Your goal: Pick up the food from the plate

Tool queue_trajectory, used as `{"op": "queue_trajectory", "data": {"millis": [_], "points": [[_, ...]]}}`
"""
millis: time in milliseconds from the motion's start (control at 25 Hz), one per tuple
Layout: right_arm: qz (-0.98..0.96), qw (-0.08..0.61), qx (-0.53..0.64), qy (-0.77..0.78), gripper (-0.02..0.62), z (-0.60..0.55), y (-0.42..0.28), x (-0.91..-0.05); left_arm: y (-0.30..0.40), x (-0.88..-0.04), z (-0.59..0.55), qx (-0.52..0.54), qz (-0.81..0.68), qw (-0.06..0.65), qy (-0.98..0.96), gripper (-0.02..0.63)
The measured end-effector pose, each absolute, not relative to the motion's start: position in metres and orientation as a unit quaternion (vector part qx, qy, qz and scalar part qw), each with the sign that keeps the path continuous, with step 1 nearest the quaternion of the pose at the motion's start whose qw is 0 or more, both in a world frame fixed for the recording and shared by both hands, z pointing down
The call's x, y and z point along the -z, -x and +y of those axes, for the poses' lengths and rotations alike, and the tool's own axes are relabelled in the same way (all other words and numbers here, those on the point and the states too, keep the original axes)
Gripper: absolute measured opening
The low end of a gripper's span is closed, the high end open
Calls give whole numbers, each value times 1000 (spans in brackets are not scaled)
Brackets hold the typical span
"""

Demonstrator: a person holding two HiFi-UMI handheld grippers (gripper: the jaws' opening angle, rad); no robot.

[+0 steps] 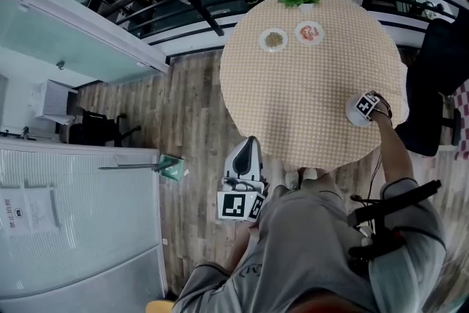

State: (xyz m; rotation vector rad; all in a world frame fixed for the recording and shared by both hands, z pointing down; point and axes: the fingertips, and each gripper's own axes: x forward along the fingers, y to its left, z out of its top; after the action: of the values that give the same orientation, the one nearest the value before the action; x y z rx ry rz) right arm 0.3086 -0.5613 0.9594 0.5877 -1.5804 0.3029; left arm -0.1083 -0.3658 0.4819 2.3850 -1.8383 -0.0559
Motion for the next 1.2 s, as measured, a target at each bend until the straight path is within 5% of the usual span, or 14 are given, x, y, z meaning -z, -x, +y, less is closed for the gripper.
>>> {"op": "queue_trajectory", "data": {"millis": [600,1200], "points": [[-721,532,-176,-408,313,-577,-306,-874,99,-479,-372,27,-581,57,-812,11],[-842,261,-105,-461,313,-558,-222,-643,71,-467,-371,50,-519,34,-853,11]]}}
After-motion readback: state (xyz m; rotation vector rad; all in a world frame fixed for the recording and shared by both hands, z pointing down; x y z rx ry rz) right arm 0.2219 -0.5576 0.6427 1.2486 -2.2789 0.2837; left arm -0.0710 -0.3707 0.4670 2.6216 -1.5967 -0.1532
